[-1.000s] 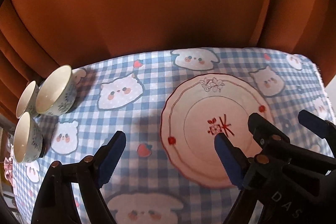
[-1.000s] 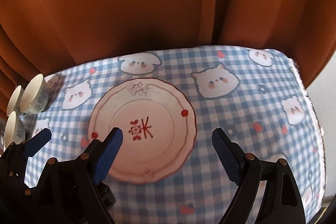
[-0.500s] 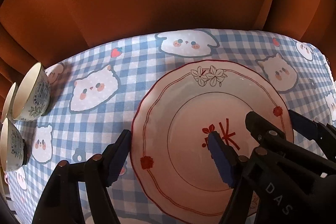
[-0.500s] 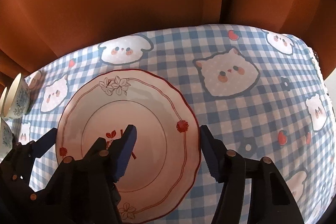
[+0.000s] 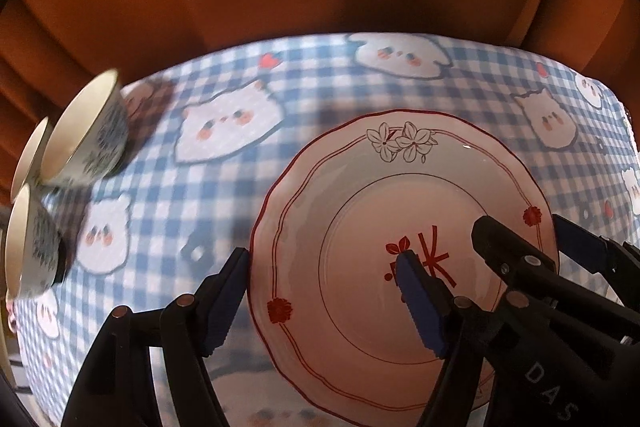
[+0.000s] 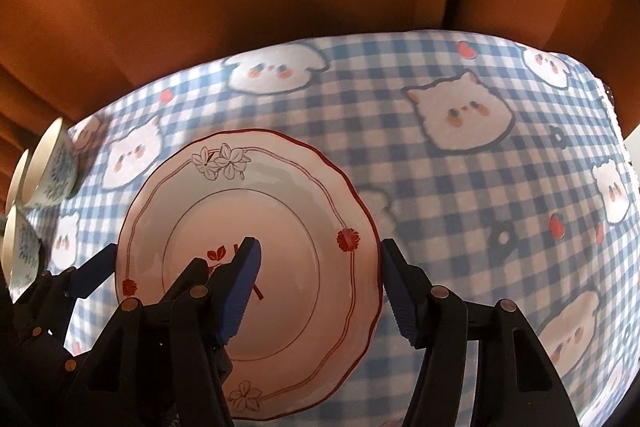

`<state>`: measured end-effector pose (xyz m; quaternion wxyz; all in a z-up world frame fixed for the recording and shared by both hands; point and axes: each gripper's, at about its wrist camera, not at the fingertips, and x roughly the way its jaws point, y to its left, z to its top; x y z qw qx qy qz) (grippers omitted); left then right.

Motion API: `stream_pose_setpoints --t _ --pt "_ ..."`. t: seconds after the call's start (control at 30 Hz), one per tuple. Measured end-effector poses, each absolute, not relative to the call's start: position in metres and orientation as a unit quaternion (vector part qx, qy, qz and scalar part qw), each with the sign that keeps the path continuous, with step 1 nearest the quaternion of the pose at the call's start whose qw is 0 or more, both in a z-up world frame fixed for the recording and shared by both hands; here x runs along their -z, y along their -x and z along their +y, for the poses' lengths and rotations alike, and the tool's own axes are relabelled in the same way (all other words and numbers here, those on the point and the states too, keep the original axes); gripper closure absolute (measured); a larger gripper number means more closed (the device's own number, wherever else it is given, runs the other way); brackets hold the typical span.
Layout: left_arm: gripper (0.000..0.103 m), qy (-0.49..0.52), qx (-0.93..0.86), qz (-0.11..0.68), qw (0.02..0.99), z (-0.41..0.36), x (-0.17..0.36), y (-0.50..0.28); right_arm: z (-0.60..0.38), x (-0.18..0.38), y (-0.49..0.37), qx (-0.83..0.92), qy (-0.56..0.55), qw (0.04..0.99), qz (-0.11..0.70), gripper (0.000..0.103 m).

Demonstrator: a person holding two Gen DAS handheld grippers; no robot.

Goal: Organize plates and bowls
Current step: 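Move both grippers to the red-rimmed white plate and grasp its rim, then lift the red-rimmed white plate off the cloth with both grippers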

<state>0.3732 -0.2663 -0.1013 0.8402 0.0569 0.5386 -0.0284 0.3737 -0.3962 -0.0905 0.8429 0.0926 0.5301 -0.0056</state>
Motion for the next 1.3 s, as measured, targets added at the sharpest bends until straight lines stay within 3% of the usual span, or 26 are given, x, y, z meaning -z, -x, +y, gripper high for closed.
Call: stream_pose_setpoints --t 0.23,0.33,0.53,0.93,1.3 --pt "0.028 -0.033 0.022 0.527 0.849 -0.235 0.104 -0.358 -0.369 0.091 -0.364 -0.017 -0.093 0.839 0.536 0.039" --pt "0.035 -0.022 0.021 0.528 0.849 -0.23 0.107 -0.357 -0.369 0.092 -0.366 -0.021 -0.098 0.84 0.534 0.039" --pt "0.038 -0.019 0.025 0.531 0.847 -0.226 0.114 -0.357 -0.372 0.102 -0.37 -0.021 -0.08 0.841 0.535 0.056" --pt "0.037 -0.031 0.019 0.534 0.845 -0.232 0.112 -0.359 -0.36 0.107 -0.374 0.005 -0.048 0.844 0.533 0.056" --pt "0.037 -0.033 0.01 0.506 0.862 -0.233 0.071 -0.349 -0.366 0.075 -0.36 -0.001 -0.05 0.861 0.507 0.056"
